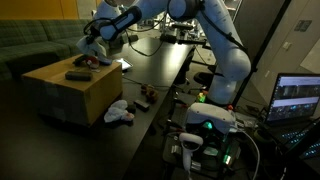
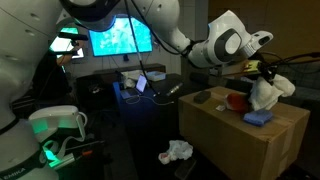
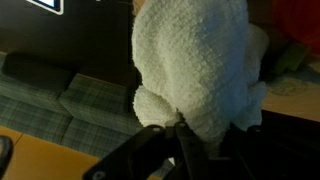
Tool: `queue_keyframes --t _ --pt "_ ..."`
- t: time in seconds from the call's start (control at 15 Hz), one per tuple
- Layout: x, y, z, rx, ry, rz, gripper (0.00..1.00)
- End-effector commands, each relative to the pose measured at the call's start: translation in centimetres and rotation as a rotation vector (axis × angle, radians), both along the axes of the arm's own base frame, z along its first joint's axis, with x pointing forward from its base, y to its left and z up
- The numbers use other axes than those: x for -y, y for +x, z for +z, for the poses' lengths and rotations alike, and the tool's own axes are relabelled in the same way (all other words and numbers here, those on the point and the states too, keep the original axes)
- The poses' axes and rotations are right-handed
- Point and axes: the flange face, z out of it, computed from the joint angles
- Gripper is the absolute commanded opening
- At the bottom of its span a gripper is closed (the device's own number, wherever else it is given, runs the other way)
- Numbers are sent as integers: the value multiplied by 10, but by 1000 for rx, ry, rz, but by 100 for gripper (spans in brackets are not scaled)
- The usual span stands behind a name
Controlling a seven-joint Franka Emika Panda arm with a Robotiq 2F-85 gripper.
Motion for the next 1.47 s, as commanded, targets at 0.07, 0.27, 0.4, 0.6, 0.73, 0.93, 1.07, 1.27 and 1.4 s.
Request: queue_keyframes --t 0.07,0.27,0.4,0.6,0.73,0.93,1.07,1.27,1.4 --pt "-27 6 10 52 129 114 9" --pt "-50 3 8 34 203 218 9" --pt "-57 4 4 25 217 258 9" --pt "-57 6 -5 14 215 278 9" --pt "-54 7 -9 18 206 276 9" --pt "-51 9 -17 19 202 275 9" --pt "-51 9 -20 14 197 276 11" --pt "-50 8 -19 11 194 277 52" --pt "-48 7 -14 18 193 277 68"
